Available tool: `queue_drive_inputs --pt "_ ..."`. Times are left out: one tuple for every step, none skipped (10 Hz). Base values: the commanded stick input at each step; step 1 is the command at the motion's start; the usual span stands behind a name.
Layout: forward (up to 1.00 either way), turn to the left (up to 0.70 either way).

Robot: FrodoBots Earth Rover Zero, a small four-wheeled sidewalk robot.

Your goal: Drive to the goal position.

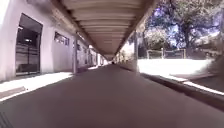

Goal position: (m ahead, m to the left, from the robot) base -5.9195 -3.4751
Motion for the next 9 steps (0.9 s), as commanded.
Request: queue_drive_inputs --pt "0.70 0.00" --pt "0.70 0.00" --pt "0.70 0.00" --pt "0.70 0.00" --pt "0.70 0.00" --pt "0.70 0.00" --pt "0.70 0.00" --pt "0.70 0.00" --pt "0.70 0.00"
